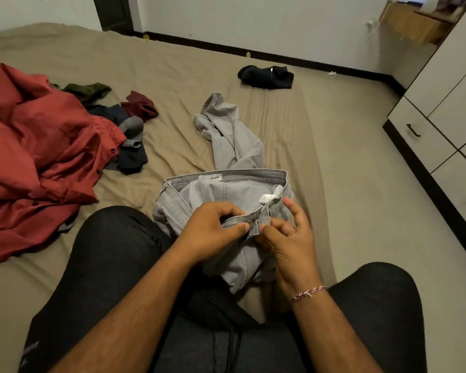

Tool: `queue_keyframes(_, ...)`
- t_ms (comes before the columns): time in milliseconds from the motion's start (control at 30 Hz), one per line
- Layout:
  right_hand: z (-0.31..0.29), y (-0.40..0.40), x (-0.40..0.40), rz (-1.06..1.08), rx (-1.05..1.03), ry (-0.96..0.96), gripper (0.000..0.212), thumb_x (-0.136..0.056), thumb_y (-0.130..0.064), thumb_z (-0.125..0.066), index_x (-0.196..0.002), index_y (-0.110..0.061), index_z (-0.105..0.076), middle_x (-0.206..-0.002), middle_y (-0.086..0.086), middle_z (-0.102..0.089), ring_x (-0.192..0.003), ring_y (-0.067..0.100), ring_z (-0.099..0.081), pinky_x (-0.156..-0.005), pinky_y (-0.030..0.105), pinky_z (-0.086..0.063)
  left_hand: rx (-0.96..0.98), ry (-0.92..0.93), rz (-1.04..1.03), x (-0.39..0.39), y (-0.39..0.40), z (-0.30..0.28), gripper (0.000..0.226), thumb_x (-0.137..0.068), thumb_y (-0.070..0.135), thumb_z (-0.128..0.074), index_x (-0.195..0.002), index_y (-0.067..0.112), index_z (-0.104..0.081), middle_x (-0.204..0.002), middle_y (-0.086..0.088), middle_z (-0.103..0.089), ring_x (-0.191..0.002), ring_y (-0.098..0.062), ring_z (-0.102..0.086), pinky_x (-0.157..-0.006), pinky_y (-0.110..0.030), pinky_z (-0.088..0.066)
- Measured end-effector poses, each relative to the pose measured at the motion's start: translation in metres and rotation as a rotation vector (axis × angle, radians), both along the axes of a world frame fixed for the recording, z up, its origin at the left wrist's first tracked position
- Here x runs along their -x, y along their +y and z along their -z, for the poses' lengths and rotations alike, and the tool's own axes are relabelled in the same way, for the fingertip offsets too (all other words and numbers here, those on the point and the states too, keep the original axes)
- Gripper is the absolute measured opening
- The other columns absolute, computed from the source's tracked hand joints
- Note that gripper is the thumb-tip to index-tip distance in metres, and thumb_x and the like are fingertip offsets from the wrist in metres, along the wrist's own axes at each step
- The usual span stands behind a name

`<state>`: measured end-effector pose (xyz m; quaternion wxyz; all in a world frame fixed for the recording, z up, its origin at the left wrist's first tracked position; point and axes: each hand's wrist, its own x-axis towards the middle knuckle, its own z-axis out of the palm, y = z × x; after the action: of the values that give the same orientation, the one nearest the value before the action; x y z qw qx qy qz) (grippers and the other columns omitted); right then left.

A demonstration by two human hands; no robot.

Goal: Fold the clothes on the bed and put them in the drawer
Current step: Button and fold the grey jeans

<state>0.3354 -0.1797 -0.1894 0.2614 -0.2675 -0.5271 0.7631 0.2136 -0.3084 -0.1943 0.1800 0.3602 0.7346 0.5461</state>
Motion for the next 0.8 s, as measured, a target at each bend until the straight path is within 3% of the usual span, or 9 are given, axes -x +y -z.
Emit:
queue_keyframes(100,0.000,-0.005,0.001,0.056,-0.003,0.014,0.068,-0.087,0.013,-0.070,-0.138,-0.028,-0.052,-0.092,0.017,-0.077,-0.088,0.029,-0.073,-0.089,0.051,-0.060,-0.005,-0.134,-0.006,0.002,-0.001,0.000,0.006,-0.086,0.019,-0.083,-0.085,0.016,-0.079,-0.078,0.001,-0.077,-0.072,-0.006,-0.068,-0.068,-0.025,-0.051)
queue_keyframes(233,0.002,-0.008,0.002,0.081,-0.025,0.024,0.065,-0.087,0.012,-0.070,-0.136,-0.027,-0.052,-0.094,0.019,-0.076,-0.090,0.031,-0.074,-0.089,0.051,-0.060,-0.064,-0.313,-0.057,0.002,-0.001,0.002,0.016,-0.085,0.024,-0.085,-0.082,0.009,-0.078,-0.077,-0.012,-0.075,-0.070,-0.015,-0.065,-0.066,-0.032,-0.051)
queue_keyframes(367,0.005,-0.010,0.002,0.090,-0.162,-0.009,0.063,-0.087,0.008,-0.074,-0.134,-0.029,-0.053,-0.092,0.012,-0.076,-0.088,0.025,-0.076,-0.081,0.036,-0.061,-0.038,-0.285,-0.037,-0.001,0.002,0.000,0.013,-0.089,0.022,-0.081,-0.087,0.009,-0.079,-0.085,-0.021,-0.075,-0.075,-0.020,-0.066,-0.071,-0.037,-0.053)
queue_keyframes(533,0.011,-0.012,0.002,0.106,-0.281,0.007,0.063,-0.087,0.005,-0.076,-0.133,-0.032,-0.055,-0.099,0.015,-0.074,-0.094,0.031,-0.074,-0.086,0.037,-0.061,-0.009,-0.269,-0.059,-0.004,0.004,-0.001,0.014,-0.092,0.020,-0.076,-0.081,0.010,-0.078,-0.076,-0.011,-0.073,-0.069,-0.014,-0.061,-0.067,-0.036,-0.049)
queue_keyframes(667,0.011,-0.014,0.003,0.118,-0.341,0.005,0.062,-0.087,0.004,-0.077,-0.132,-0.033,-0.056,-0.095,0.009,-0.073,-0.090,0.024,-0.074,-0.083,0.033,-0.061,-0.040,-0.322,-0.076,-0.006,0.004,-0.002,0.030,-0.084,0.037,-0.079,-0.079,0.007,-0.076,-0.069,-0.012,-0.067,-0.064,-0.017,-0.056,-0.059,-0.034,-0.044)
queue_keyframes(800,0.014,-0.013,0.003,0.085,-0.338,0.022,0.061,-0.088,0.006,-0.075,-0.135,-0.028,-0.054,-0.096,0.009,-0.076,-0.094,0.024,-0.075,-0.086,0.034,-0.061,-0.012,-0.278,-0.127,-0.008,0.007,0.000,0.019,-0.089,0.023,-0.080,-0.077,0.008,-0.077,-0.068,-0.010,-0.070,-0.061,-0.010,-0.058,-0.058,-0.029,-0.047)
